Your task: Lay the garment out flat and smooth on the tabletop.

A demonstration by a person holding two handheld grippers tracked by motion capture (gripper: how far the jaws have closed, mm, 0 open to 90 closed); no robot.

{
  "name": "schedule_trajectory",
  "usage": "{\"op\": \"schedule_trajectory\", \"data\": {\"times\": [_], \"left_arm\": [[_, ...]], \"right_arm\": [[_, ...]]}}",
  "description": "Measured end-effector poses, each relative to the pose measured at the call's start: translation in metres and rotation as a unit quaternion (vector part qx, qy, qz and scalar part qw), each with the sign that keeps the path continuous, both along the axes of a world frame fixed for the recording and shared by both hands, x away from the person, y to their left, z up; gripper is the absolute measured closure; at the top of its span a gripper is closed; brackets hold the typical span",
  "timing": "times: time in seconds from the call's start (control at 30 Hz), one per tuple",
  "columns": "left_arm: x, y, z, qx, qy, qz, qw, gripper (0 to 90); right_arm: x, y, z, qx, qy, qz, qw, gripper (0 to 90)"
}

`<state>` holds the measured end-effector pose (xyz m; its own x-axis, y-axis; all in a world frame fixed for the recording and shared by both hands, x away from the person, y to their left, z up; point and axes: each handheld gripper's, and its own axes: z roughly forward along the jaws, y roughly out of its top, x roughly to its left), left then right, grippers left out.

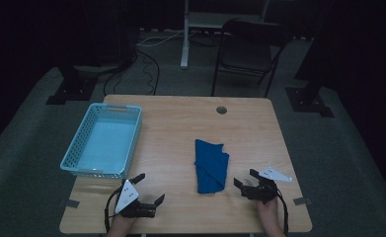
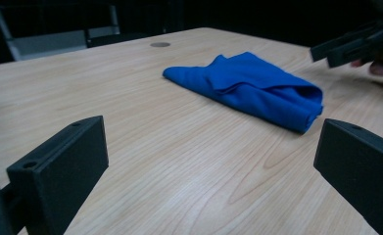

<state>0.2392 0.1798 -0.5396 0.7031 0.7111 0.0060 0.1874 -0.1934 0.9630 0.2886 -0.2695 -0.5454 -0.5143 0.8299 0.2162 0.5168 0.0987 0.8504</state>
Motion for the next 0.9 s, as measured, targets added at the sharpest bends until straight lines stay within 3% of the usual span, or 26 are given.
{"op": "schedule_trajectory", "data": {"times": [0.07, 0.33, 0.43, 0.6, 0.67, 0.83, 0.9], "left_arm": [[0.001, -0.001, -0.002, 0.000, 0.005, -0.012, 0.9999, 0.0], [-0.001, -0.005, -0.002, 0.009, -0.006, -0.011, 0.9999, 0.0], [-0.001, -0.005, -0.002, 0.006, -0.004, -0.012, 0.9999, 0.0], [0.001, -0.003, -0.002, -0.002, 0.004, -0.010, 0.9999, 0.0], [0.001, -0.003, -0.002, -0.001, 0.012, -0.013, 0.9998, 0.0], [0.001, -0.004, -0.002, 0.003, 0.012, -0.014, 0.9998, 0.0], [0.002, -0.004, -0.002, 0.001, 0.013, -0.013, 0.9998, 0.0]], "right_arm": [[0.000, 0.001, 0.000, -0.005, 0.005, 0.002, 1.0000, 12.0], [0.001, 0.003, -0.001, -0.022, 0.015, 0.002, 0.9996, 12.0], [0.003, 0.004, 0.000, -0.029, 0.034, 0.019, 0.9988, 12.0], [0.008, 0.004, 0.004, -0.037, 0.088, 0.069, 0.9930, 12.0], [0.007, 0.005, 0.004, -0.032, 0.098, 0.083, 0.9912, 11.9], [0.007, 0.014, 0.008, -0.018, 0.117, 0.113, 0.9865, 11.9], [0.008, 0.016, 0.011, -0.002, 0.120, 0.134, 0.9837, 11.9]]}}
